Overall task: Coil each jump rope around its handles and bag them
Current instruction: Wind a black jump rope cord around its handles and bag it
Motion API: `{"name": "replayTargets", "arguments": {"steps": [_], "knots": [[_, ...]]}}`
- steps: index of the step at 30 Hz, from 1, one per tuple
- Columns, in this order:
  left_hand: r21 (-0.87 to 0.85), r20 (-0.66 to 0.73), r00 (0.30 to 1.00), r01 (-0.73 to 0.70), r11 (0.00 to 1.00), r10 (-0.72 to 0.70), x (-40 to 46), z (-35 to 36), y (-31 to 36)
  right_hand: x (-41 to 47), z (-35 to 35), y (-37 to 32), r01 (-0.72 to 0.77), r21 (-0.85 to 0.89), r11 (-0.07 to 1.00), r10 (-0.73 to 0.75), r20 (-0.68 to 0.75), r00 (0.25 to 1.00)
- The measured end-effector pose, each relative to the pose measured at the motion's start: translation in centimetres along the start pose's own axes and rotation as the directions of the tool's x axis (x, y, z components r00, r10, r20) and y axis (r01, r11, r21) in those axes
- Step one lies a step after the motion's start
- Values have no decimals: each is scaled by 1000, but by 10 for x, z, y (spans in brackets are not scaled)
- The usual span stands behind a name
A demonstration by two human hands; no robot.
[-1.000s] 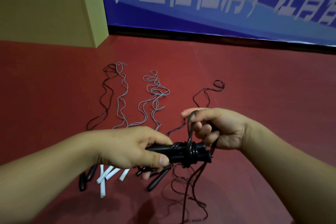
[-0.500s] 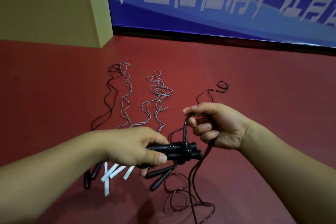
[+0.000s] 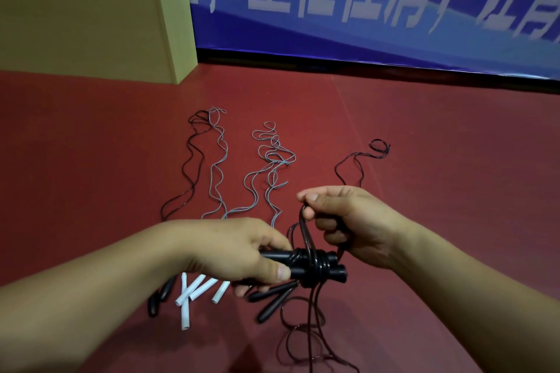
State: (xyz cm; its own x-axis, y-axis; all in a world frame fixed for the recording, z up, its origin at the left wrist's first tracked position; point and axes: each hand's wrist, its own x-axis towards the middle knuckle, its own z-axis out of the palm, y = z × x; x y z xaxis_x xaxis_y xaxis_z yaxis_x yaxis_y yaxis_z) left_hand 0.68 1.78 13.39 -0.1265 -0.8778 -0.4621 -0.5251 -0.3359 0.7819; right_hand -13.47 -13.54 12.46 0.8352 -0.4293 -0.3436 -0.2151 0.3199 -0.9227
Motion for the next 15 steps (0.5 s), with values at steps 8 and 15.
{"name": "replayTargets", "arguments": {"steps": [8, 15], "knots": [[-71, -29, 997, -76, 995, 74, 0, 0, 7, 4, -2, 5, 82, -180, 980, -91, -46, 995], [-434, -141, 973, -226, 872, 181, -2, -7, 7, -7, -5, 8, 227, -415, 881, -227, 51, 973]]}}
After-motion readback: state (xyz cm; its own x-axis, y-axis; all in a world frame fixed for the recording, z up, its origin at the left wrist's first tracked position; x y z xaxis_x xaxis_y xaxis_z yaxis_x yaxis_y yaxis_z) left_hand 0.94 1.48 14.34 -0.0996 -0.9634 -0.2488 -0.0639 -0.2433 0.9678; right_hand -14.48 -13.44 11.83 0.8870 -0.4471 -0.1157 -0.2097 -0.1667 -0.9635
